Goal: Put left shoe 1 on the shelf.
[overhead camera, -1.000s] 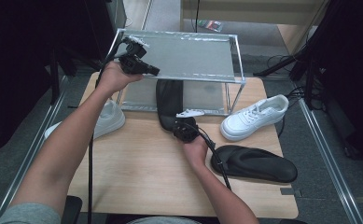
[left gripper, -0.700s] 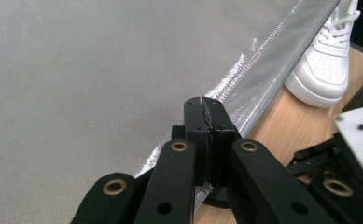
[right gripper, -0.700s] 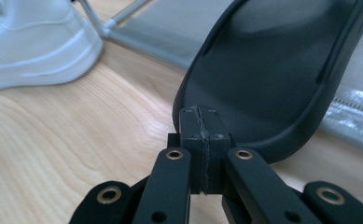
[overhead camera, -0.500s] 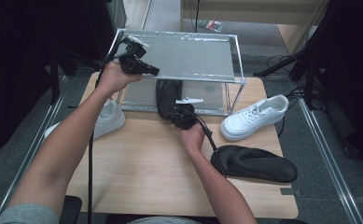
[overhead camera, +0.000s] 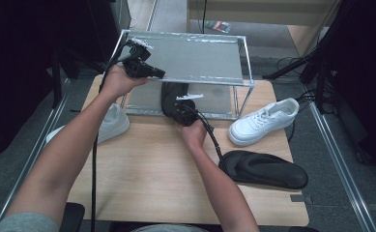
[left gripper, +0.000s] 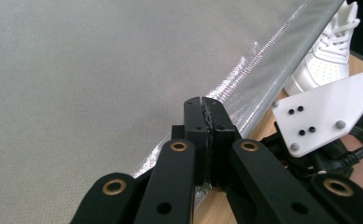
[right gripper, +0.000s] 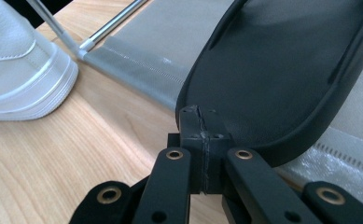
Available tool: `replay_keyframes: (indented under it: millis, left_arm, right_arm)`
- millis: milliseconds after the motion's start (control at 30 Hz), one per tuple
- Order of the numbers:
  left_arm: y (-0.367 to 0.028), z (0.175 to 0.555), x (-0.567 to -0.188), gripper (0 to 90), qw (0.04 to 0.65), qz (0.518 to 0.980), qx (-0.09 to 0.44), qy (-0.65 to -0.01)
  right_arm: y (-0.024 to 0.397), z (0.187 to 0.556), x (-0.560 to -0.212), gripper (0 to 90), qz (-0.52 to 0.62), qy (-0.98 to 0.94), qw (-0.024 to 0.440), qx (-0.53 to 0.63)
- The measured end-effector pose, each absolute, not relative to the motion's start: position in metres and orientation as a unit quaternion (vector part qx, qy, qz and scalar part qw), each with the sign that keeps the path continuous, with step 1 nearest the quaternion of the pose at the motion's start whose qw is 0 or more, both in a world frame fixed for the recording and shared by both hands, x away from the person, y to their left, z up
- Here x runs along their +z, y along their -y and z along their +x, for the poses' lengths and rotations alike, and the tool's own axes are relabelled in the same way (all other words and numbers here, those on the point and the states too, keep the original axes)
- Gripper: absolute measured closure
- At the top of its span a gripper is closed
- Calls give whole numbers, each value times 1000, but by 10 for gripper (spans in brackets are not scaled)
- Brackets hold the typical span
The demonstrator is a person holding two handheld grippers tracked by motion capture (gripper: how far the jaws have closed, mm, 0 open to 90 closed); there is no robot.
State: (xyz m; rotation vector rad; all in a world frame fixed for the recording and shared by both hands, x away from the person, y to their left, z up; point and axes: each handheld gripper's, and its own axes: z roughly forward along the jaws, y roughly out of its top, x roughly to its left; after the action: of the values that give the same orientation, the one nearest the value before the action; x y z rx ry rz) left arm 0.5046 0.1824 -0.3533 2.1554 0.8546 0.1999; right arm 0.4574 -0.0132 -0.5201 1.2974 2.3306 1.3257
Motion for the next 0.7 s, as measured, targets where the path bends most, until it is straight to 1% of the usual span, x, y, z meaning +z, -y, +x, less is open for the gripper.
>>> replay_keyframes:
  millis: [133,167,267,367,567,700]
  left_arm:
    - [-184,506,-353,900,399,848,72,-342]
    - [-183,506,-353,900,399,847,73,-342]
    - [-184,506,-352,900,399,846,69,-348]
    - [-184,505,-348,828,391,843,62,-364]
    - [-187,494,-338,711,381,845,71,-367]
    - [-189,483,-329,647,388,846,67,-359]
  right_arm:
    - [14,455,-516,900,434,-780,72,444]
    - [17,453,-513,900,435,-777,61,451]
    - [22,447,-505,900,420,-783,63,454]
    - [26,437,-497,860,394,-798,67,451]
    - [39,417,-485,856,362,-809,52,460]
    - [49,405,-476,804,351,-808,42,471]
